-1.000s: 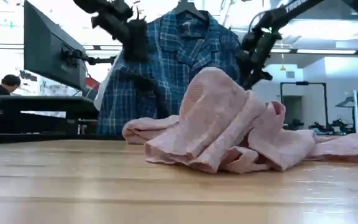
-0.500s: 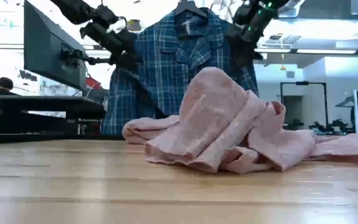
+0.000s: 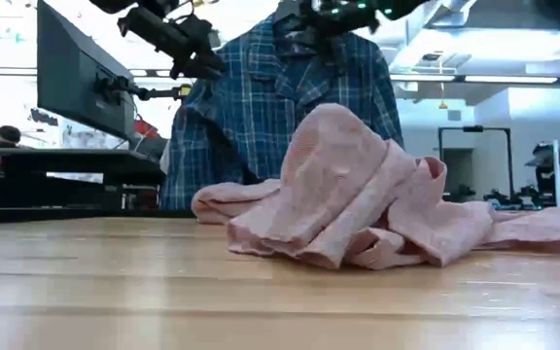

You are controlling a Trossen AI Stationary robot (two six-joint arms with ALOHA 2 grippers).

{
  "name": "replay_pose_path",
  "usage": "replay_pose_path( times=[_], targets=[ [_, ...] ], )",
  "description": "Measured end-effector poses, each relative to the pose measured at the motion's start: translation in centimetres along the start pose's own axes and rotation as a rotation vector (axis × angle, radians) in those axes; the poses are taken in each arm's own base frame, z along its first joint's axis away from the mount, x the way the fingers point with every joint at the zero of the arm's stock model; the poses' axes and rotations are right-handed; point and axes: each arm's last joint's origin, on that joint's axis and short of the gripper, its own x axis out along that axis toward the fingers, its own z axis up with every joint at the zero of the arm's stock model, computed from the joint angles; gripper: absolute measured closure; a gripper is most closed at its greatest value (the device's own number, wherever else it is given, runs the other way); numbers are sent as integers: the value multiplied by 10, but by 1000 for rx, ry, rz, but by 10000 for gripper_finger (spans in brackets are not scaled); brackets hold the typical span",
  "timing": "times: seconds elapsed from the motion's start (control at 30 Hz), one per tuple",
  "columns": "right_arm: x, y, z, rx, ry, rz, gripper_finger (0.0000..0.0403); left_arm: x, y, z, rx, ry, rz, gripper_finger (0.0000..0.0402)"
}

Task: Hang clothes
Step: Hang the blue long sleeve on the hanger rack

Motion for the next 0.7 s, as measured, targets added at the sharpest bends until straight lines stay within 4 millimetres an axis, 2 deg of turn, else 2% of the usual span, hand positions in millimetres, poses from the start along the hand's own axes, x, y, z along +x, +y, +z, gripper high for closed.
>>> replay_pose_path(
  times=[0.13, 0.33, 0.53, 0.7],
  targets=[
    [23, -14, -8, -42, -43, -75, 243, 0, -1, -5, -14, 51, -2, 201],
    [43, -25, -16, -45, -114, -184, 243, 0, -1, -8, -27, 83, -6, 201],
    [46, -32, -20, -80, -139, -262, 243, 0, -1, -9, -16, 86, -7, 201],
    [43, -49, -18, -76, -145, -307, 247, 0, -1, -9, -20, 86, -7, 201]
  ],
)
